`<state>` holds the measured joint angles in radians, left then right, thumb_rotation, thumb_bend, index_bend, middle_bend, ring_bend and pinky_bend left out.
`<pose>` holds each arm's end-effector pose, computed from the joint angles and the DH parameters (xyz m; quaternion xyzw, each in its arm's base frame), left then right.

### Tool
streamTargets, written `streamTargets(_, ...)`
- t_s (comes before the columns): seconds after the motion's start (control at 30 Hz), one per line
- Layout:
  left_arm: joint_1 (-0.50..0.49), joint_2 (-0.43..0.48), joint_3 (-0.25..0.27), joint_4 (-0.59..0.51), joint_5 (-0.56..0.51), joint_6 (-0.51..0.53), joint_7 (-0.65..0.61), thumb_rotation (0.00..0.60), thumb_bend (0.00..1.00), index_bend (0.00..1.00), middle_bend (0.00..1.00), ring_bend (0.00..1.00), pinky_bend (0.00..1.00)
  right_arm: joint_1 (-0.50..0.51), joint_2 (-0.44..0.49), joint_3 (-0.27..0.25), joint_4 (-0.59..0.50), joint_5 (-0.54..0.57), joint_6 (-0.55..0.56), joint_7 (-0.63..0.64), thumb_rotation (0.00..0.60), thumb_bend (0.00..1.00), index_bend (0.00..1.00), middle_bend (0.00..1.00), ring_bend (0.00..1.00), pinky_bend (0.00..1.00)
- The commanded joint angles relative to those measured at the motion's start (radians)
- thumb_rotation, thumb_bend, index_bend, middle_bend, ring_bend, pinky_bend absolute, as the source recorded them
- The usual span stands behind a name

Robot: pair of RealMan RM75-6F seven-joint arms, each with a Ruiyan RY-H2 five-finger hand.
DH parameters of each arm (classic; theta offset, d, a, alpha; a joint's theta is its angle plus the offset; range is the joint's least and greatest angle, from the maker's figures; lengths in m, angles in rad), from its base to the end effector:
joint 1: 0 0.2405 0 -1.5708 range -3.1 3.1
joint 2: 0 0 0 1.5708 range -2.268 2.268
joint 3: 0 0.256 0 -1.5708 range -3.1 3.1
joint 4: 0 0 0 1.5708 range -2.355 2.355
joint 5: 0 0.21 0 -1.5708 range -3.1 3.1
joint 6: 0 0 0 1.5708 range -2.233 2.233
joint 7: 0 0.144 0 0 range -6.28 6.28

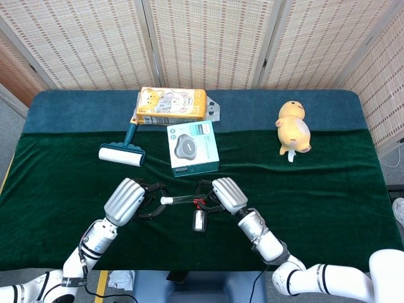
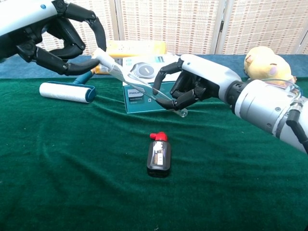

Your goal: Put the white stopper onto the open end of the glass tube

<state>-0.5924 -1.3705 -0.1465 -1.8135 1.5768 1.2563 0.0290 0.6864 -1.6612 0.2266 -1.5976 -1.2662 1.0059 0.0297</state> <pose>-0.0990 0.2734 0.0593 -0.6816 -0.3468 -0.5774 0.2861 -0.0889 -0.3027 -0.0387 0.6505 -0.5104 0.5082 0.2411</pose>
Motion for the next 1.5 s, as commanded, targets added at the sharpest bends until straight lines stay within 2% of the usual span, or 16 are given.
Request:
streamTargets(0.03,0.001,0.001,0.002,0.001,0.001,0.001,0.001,0.6,0.63,0.65,0.99,0.85,0.71,-0.001,-0.001,-0.001,0.002,0.0,0.002,0.002,0.556,0.77,0.91,1.0,1.0,1.0)
streamTargets(1.5,-0.003,-0.021,0.001,0.008,0.005,0.01,-0.017,0.6,0.63,0.65,0.99,0.85,0.71,0.021,-0.037,0.007,0.011,0.009,0.0,0.001,0.559,0.78,0.91,1.0,1.0,1.0)
